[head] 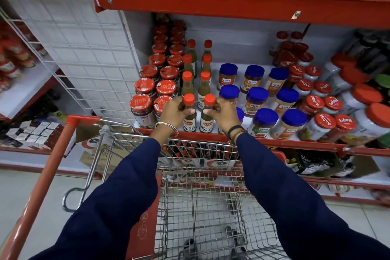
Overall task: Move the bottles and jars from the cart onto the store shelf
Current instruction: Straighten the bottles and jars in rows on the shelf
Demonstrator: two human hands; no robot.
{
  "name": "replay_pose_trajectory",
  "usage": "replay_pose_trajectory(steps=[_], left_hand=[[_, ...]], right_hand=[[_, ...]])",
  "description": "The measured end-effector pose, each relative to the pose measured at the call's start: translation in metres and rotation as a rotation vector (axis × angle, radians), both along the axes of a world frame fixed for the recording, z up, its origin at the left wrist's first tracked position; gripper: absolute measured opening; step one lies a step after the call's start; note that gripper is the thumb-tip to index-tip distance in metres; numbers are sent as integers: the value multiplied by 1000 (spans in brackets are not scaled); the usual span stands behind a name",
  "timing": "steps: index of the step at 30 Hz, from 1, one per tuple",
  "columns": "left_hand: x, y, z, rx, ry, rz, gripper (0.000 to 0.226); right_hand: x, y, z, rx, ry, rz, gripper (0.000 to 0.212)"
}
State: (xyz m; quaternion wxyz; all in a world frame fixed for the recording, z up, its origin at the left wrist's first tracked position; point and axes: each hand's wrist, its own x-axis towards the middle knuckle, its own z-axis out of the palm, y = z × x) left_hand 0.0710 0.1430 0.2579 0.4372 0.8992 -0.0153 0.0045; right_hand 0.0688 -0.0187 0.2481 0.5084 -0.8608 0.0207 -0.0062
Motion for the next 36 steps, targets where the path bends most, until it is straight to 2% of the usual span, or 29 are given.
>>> replay_pose_trajectory(steps=[12,25,28,31,33,36], left_hand=[[-2,-5,4,128,-77,-23,28],[0,-3,-10,79,-58,57,33],[-12,-4,-16,-18,-141,99,34],[-38,-13,-19,-41,-370,172,30],[-57,-25,-21,-64,-484,141,22],[-77,-56,-31,-129,-429,-40,23]], right_hand=[[1,-4,-7,-4,-17,21,26],[0,-5,-12,6,-58,24,29],[-7,-4,-8,36,-56,2,35],[-29,-13,-5,86,-137,-55,42],[-52,-27,-8,152,-220,-141,39],[-90,-58,-27,284,-295,-285,32]])
